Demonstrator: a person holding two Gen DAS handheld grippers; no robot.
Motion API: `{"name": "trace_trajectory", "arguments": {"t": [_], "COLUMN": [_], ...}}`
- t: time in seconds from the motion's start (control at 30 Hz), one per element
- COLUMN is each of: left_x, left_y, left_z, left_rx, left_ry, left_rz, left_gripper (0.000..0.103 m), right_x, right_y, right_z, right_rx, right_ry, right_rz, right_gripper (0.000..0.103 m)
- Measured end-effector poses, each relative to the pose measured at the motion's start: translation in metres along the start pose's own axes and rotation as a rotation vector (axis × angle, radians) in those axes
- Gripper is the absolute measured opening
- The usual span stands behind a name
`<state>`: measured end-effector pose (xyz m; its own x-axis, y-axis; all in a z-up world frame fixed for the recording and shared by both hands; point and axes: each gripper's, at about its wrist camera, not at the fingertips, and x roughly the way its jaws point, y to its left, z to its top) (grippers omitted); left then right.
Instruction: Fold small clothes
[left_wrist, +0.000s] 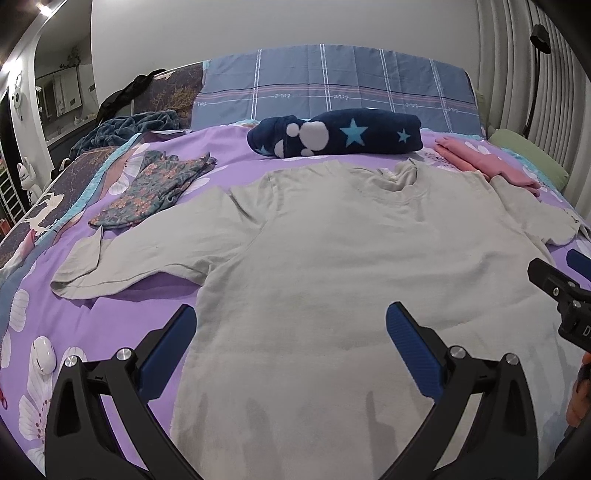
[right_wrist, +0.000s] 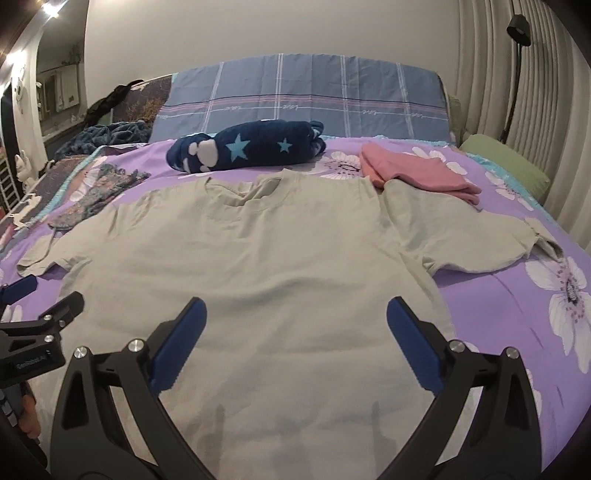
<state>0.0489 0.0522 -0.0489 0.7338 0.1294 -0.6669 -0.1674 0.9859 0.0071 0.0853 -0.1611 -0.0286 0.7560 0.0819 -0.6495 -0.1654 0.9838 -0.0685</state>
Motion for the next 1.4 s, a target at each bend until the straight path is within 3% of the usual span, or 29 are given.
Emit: {"name": "trace_trajectory", "arguments": {"t": [0.6,0.7,0.77,0.87,0.93,1.0,1.1,1.27,1.4], "left_x": [0.000,0.011,0.022,0.042,0.052,0.063,0.091,0.131,0.146], "left_y": [0.008,0.032,0.060,0.113,0.150,0.181,0.230,0.262,0.276], "left_z": [-0.001,0.003,0.010,0.027,0.038,0.045,0.048,0.035,0.040], "left_rx": [0.034,0.029,0.041,0.049,0.028,0.001,-0.030,0.016,-0.016], "left_ry": [0.019,0.030,0.037,0.092,0.139,0.182,0.298,0.425,0.416], "left_rz": [0.065,0.140,0.253,0.403,0.481,0.519,0.556,0.580,0.614], "left_gripper": [0.102,0.102,0.102,0.083,0.061,0.053,0.053,0.053,0.053], "right_x": [-0.003,0.000,0.003,0.007,0.009,0.012,0.015,0.018,0.023], "right_y": [-0.013,-0.013,-0.013,-0.015,-0.016,-0.017,-0.016,-0.011,-0.011], "right_z": [-0.003,-0.003,-0.003,-0.003,-0.003,-0.002,-0.002,-0.003,-0.003], "right_rx": [0.044,0.027,0.016,0.012,0.016,0.023,0.030,0.007,0.022], "right_ry": [0.010,0.015,0.019,0.027,0.030,0.034,0.046,0.051,0.073], "right_rz": [0.009,0.000,-0.011,-0.018,-0.021,-0.023,-0.015,-0.021,-0.015], "right_gripper": [0.099,0.099,0.099,0.099,0.099,0.099,0.099,0.099,0.099]}}
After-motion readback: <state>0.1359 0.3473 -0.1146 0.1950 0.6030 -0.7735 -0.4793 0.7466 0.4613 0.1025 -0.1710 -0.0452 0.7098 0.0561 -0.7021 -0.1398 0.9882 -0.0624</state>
